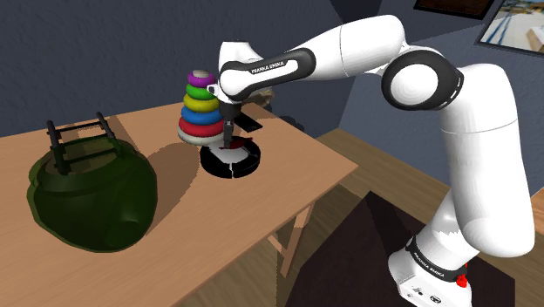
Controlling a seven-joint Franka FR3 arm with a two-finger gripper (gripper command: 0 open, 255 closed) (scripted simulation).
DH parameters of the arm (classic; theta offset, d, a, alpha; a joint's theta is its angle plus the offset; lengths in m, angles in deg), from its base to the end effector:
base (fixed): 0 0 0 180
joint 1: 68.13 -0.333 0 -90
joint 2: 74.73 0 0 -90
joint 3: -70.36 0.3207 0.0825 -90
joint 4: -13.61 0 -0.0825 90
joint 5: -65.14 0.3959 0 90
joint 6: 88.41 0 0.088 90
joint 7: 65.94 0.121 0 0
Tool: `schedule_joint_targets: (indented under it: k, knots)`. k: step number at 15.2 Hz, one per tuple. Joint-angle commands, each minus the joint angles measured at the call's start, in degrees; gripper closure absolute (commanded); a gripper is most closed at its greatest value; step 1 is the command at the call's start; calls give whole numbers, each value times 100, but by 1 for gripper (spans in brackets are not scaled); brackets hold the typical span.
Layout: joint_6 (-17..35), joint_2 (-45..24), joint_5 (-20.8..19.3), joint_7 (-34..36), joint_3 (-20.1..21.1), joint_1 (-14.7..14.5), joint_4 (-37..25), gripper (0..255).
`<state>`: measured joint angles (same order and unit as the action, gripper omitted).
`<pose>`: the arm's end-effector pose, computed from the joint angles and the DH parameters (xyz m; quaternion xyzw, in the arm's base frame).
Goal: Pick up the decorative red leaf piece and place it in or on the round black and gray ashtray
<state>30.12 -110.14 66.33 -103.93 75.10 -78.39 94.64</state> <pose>0.7140 0.1813 0.3277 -0.9000 -0.4342 -0.0254 0.0285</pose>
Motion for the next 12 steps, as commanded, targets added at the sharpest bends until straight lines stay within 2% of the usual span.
schedule_joint_targets:
  k: [1, 3, 4, 12]
  knots:
    - [4, -1, 0, 0, 0, -1, 2, 0]
    - [3, 0, 0, 0, 0, 0, 2, 0]
    - [3, 0, 0, 0, 0, 0, 2, 255]
    - [-9, -7, 0, -4, -1, 3, -15, 255]
